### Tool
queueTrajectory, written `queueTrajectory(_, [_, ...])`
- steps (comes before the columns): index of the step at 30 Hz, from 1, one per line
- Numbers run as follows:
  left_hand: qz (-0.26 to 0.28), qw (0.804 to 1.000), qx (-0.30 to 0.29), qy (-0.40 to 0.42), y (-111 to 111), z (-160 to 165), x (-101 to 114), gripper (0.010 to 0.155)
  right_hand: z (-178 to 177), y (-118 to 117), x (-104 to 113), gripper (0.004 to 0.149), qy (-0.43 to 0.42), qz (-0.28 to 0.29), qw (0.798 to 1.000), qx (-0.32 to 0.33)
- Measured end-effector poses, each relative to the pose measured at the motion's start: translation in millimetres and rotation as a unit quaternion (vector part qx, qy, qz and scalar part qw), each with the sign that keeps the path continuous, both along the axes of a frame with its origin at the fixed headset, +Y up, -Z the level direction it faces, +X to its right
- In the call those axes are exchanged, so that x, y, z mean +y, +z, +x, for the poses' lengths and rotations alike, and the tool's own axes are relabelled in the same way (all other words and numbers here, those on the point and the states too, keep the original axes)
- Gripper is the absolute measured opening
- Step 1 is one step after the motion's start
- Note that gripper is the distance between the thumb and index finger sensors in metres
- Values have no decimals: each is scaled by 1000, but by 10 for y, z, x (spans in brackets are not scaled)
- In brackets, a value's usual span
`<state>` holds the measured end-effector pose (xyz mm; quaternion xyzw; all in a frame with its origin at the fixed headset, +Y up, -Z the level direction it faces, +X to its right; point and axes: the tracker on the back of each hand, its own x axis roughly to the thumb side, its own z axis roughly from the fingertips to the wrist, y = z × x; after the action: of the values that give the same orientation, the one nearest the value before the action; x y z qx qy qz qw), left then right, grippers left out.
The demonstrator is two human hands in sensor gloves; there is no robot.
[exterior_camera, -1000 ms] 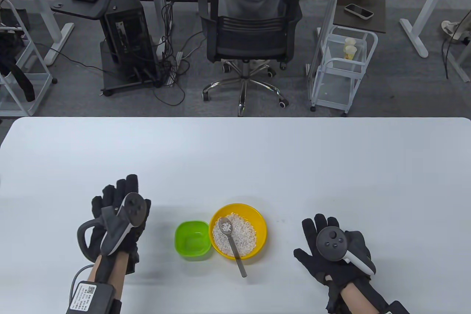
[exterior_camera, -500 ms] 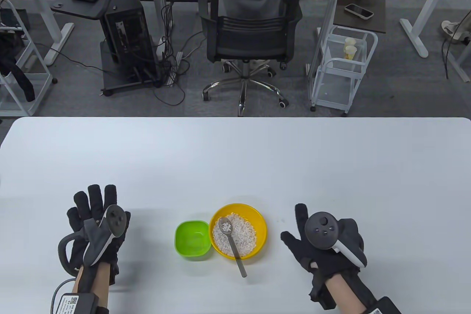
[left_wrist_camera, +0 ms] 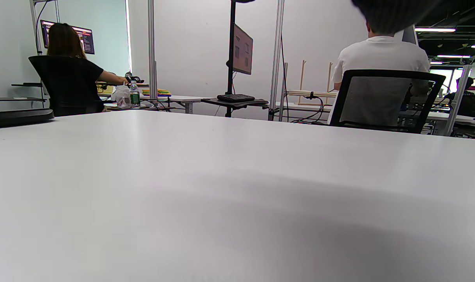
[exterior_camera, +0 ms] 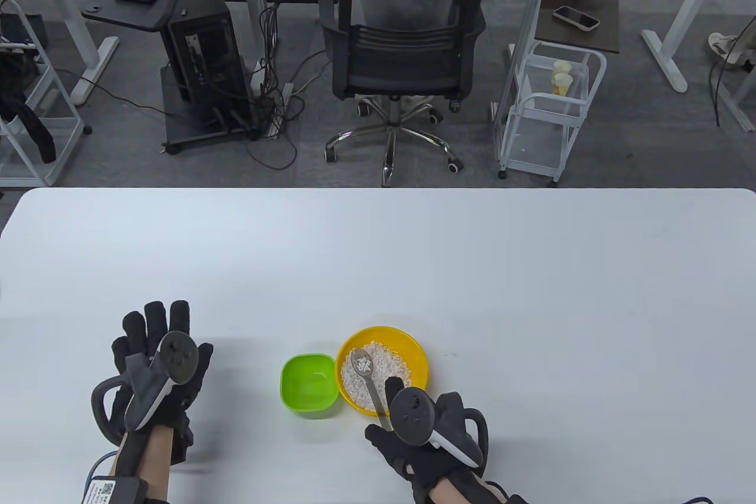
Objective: Scoop rice into small dish
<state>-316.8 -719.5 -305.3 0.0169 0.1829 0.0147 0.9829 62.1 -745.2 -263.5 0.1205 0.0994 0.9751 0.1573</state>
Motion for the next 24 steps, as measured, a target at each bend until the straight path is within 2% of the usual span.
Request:
queueTrajectory(6, [3,1000,5,-11,-1,1,-9,77,85,-65,-61,69,-58,-23,997,-38])
queueTrajectory(11, [13,1000,4,-5,21,-4,5,77,217,-104,14,59,-83,-18,995,-51])
queueTrajectory(14, [11,1000,5,-2,27,-13,0,77,313,-96,138,50,-72,19,996,-55])
queueTrajectory(17, [15,1000,5,7,38,-28,8,77,416,-64,347,45,46,139,987,-67])
queueTrajectory(19, [14,1000,4,12,40,-32,8,77,474,-62,392,44,58,157,982,-82])
queueTrajectory(24, [7,1000,2,12,28,-24,-3,77,591,-145,317,43,-6,81,992,-96])
